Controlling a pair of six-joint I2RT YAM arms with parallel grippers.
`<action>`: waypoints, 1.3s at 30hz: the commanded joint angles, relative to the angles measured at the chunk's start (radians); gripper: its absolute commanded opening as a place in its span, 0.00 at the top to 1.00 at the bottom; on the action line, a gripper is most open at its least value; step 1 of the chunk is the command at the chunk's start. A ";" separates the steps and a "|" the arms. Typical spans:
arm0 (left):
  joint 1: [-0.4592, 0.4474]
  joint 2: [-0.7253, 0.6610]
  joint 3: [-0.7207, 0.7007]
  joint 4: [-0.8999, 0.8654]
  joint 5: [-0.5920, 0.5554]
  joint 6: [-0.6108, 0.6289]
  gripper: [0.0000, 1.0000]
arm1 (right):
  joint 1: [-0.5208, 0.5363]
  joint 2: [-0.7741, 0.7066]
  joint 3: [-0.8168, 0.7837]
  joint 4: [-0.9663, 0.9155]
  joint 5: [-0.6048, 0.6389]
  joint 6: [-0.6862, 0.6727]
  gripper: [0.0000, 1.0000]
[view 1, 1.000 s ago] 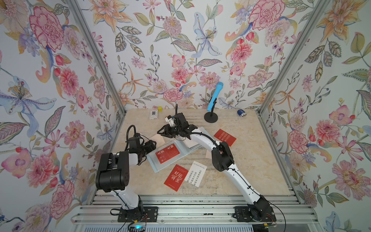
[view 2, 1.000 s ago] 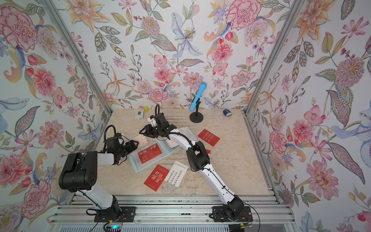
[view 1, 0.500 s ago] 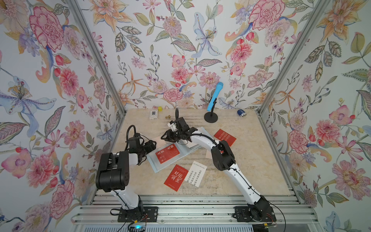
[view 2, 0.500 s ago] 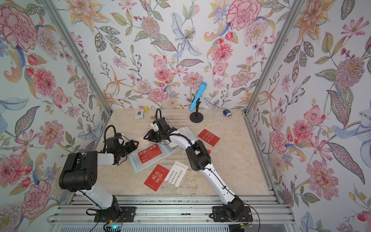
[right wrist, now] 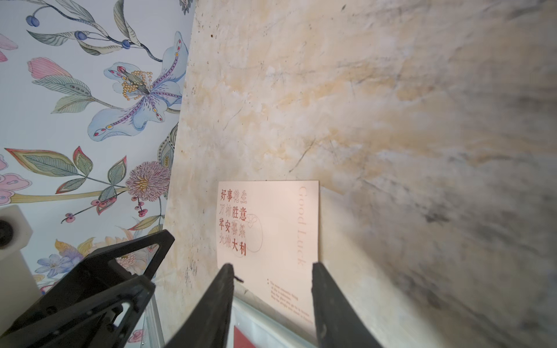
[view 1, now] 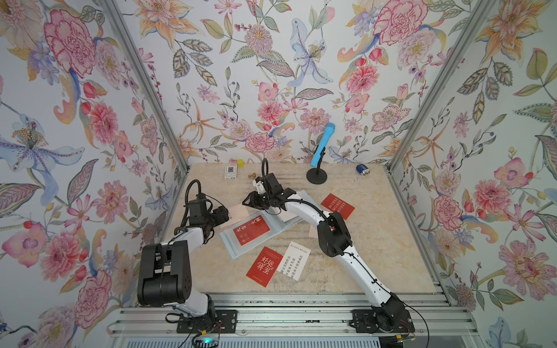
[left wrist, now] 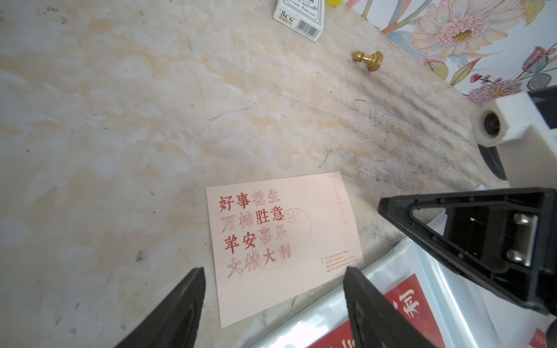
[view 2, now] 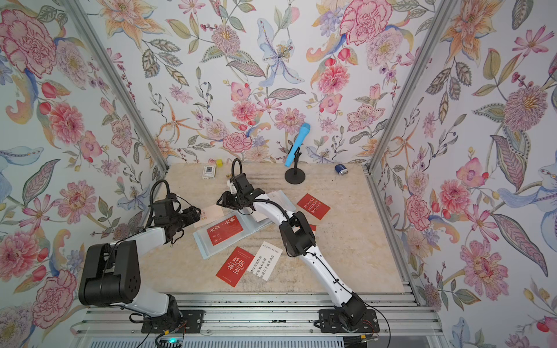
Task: Place the photos into the photo albums
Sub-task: Pick up the photo at the center of the board.
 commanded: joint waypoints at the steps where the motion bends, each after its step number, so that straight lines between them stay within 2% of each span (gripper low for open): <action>1: 0.010 0.077 0.025 -0.048 -0.016 0.028 0.24 | 0.014 0.045 0.011 -0.035 0.054 -0.012 0.55; 10: 0.011 0.164 0.030 -0.009 0.039 0.004 0.24 | 0.034 0.067 0.012 -0.035 0.048 0.009 0.55; 19: 0.011 0.196 0.007 0.052 0.102 -0.034 0.24 | 0.034 0.123 0.117 -0.014 -0.054 0.085 0.55; 33: 0.010 0.193 -0.002 0.055 0.107 -0.028 0.24 | 0.010 -0.012 0.030 0.154 -0.186 0.167 0.55; 39: 0.011 0.189 -0.004 0.054 0.107 -0.026 0.24 | 0.013 -0.028 0.019 0.222 -0.256 0.215 0.55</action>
